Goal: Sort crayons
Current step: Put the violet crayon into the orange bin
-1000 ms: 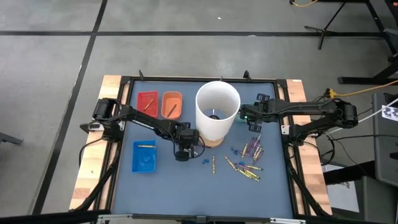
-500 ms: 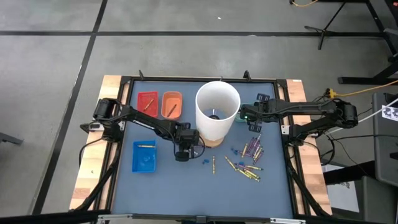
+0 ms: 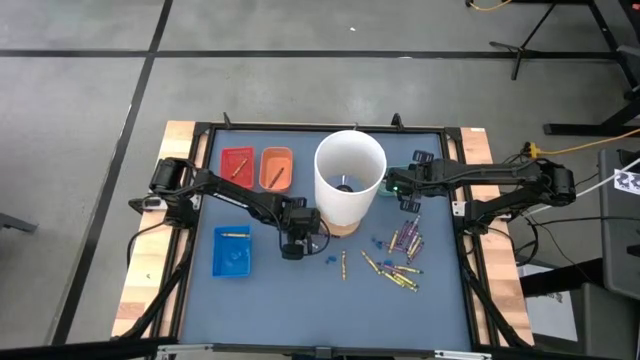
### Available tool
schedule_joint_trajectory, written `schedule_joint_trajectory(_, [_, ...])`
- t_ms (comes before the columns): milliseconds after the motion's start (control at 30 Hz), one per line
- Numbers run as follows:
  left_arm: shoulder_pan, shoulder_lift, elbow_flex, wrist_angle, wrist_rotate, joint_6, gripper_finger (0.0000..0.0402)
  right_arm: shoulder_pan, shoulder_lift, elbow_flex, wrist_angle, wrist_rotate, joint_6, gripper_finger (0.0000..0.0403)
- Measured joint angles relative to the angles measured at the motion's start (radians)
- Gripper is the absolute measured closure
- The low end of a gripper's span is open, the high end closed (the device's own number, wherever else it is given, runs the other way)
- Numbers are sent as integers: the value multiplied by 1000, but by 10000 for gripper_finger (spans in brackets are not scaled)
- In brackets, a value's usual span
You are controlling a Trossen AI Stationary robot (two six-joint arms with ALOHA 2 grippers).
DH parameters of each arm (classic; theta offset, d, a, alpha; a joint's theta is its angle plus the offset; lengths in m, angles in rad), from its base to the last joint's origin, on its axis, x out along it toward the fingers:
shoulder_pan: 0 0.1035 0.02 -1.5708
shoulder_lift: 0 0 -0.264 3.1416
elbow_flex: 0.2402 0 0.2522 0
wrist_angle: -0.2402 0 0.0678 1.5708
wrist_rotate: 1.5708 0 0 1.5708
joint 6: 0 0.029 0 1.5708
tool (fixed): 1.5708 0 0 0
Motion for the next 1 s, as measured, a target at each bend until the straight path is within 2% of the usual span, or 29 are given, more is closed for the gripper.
schedule_joint_trajectory(333, [0, -59, -3, -13, -15, 7, 400, 0, 0, 0, 0, 0, 0, 265])
schedule_joint_trajectory(500, [0, -105, -3, -42, -59, 8, 400, 0, 0, 0, 0, 0, 0, 265])
schedule_joint_trajectory(733, [1, -176, -2, -173, -214, -29, 401, 0, 0, 0, 0, 0, 0, 265])
schedule_joint_trajectory(1000, [17, -214, -2, -325, -390, -162, 401, 0, 0, 0, 0, 0, 0, 265])
